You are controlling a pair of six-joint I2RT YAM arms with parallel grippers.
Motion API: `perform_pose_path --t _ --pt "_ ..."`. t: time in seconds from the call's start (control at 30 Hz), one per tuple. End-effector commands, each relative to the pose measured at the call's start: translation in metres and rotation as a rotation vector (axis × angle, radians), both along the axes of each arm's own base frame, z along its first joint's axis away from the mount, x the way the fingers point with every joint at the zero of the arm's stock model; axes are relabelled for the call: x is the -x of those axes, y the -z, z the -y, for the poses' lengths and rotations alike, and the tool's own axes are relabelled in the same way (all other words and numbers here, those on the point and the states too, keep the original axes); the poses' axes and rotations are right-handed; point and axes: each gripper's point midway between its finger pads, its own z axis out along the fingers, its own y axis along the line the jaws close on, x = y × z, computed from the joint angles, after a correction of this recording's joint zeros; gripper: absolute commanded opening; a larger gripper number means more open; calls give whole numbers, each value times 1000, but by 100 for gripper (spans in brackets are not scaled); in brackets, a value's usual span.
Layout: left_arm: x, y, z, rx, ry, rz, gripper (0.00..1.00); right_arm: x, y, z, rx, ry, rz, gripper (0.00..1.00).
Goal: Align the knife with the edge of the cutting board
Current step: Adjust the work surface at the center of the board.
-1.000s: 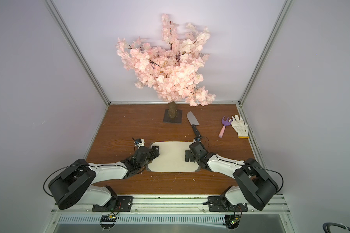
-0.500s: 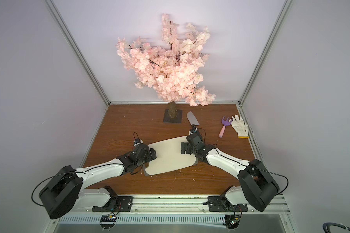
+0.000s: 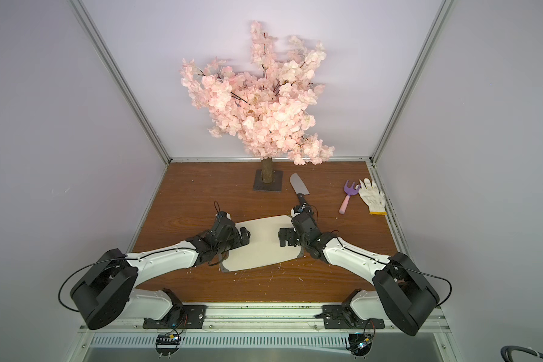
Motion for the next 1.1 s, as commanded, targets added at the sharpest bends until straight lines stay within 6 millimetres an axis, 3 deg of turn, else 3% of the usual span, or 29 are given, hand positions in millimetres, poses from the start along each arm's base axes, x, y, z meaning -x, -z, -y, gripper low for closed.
perform_pose_path --t 0.0,0.13,0.47,0.8,1.07 --pt "2 -15 -6 -5 9 24 100 -4 -12 -3 -44 -1 37 99" --pt "8 -20 -25 2 -18 22 100 -2 -5 2 -44 -4 26 100" --pt "19 1 -63 30 -68 -45 100 2 7 9 -63 -19 -7 100" --pt "20 32 -65 42 -86 -96 100 17 28 13 -61 -29 -67 99" --pt "14 45 -60 38 -81 -123 100 33 37 15 -79 -31 -82 99"
